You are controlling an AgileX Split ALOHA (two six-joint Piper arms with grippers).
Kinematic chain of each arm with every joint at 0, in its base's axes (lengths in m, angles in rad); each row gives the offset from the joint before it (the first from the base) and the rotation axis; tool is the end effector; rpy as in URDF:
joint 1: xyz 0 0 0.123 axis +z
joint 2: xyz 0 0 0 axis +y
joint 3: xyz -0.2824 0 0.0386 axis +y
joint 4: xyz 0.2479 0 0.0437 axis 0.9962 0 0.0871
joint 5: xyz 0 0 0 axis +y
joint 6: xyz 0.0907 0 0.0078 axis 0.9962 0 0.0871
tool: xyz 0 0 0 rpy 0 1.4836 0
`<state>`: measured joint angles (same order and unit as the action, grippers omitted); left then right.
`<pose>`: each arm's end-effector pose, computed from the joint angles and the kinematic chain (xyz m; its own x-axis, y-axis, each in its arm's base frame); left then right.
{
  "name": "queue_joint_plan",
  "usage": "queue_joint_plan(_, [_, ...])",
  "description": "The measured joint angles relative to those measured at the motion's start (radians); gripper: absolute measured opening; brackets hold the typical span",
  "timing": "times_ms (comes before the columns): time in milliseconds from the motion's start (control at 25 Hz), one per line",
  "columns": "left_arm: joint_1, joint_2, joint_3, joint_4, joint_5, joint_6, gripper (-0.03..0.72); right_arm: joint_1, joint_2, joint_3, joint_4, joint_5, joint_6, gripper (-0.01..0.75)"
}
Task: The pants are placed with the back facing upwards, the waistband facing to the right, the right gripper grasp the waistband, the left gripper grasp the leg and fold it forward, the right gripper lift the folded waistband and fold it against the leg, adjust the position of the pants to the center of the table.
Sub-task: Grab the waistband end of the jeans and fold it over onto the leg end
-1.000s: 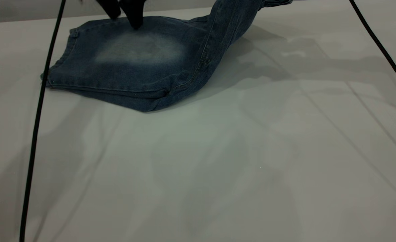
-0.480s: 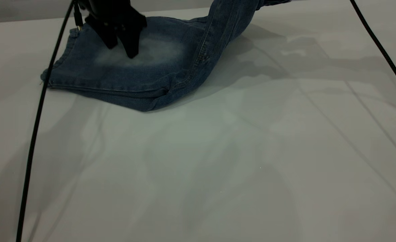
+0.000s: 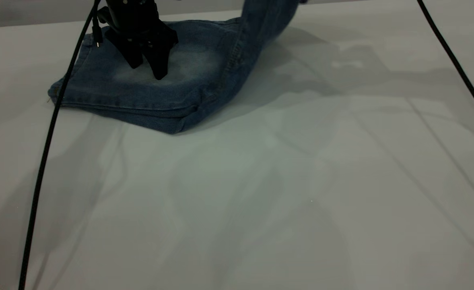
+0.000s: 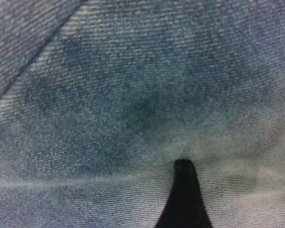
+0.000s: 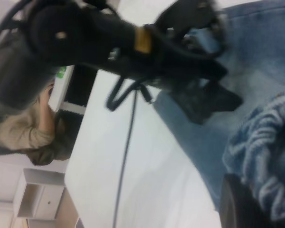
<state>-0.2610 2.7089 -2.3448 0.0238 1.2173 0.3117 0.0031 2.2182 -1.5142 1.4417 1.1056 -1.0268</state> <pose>0.5093 -0.1339 0.0682 -0.8338 0.5482 -0.0657 0.5463 0.8364 0.0452 0.4453 0.0821 0.1657 -0.8858 0.1173 -0.4490 -0.3569 0.4462 0.8207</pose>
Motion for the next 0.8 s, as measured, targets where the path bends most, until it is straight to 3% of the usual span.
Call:
queue_joint_plan(560, [0.0,0.002,-0.007,0.0,0.008,0.001,0.504,0.177,-0.044,0.0,0.007,-0.051,-0.003,0.059])
queue_joint_plan(800, [0.0,-0.036,-0.06,0.005,0.006,-0.001,0.504,0.176,-0.043,0.0,0.008,-0.068,0.005,0.06])
